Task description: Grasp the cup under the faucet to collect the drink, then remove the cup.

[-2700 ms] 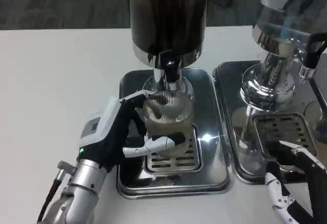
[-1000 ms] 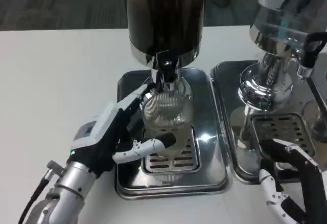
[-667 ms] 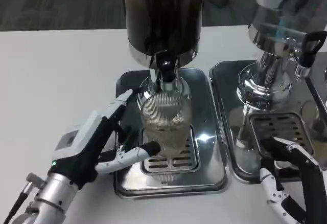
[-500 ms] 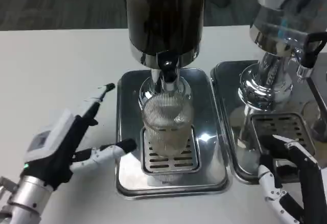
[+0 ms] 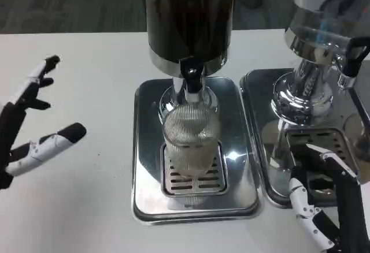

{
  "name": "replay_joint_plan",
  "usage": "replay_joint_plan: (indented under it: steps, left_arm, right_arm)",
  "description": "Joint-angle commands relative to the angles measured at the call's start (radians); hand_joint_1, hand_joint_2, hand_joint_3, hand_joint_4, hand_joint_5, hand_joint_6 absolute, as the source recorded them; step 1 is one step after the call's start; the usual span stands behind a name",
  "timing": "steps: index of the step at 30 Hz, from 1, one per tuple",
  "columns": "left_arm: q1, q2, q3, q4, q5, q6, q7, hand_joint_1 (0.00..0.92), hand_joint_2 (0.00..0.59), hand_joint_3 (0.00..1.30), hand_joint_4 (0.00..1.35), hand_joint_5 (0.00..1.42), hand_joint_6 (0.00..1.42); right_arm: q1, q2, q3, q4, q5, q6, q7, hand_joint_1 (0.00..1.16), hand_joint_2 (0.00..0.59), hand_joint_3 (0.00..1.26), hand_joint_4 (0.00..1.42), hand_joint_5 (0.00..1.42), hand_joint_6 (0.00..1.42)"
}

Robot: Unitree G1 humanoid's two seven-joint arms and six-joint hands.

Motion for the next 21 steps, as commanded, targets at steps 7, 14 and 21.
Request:
replay_joint_plan:
  steps: [7,14,21]
  left_arm:
    - [-0.113,-0.007,0.073,-0.019,-0.530,-0.002,-0.440,0.000,0.105,0.35,0.36,0.37,0.41]
    - [-0.190,-0.027,0.138,-0.061,-0.824,0.175,-0.764,0.000,0.133,0.40,0.41,0.40,0.44]
    - [-0.234,-0.014,0.174,-0.131,-0.986,0.505,-0.982,0.000,0.100,0.34,0.32,0.33,0.38]
  right_arm:
    - [-0.017,0.002,0.000,0.010,-0.011,-0.001,-0.016,0.47,0.486,0.42,0.39,0.40,0.52]
    - [-0.015,0.002,-0.003,0.005,-0.010,0.003,-0.011,0.47,0.480,0.42,0.39,0.40,0.52]
    - [-0.020,0.001,-0.003,0.006,-0.007,0.005,-0.005,0.45,0.488,0.42,0.39,0.40,0.49]
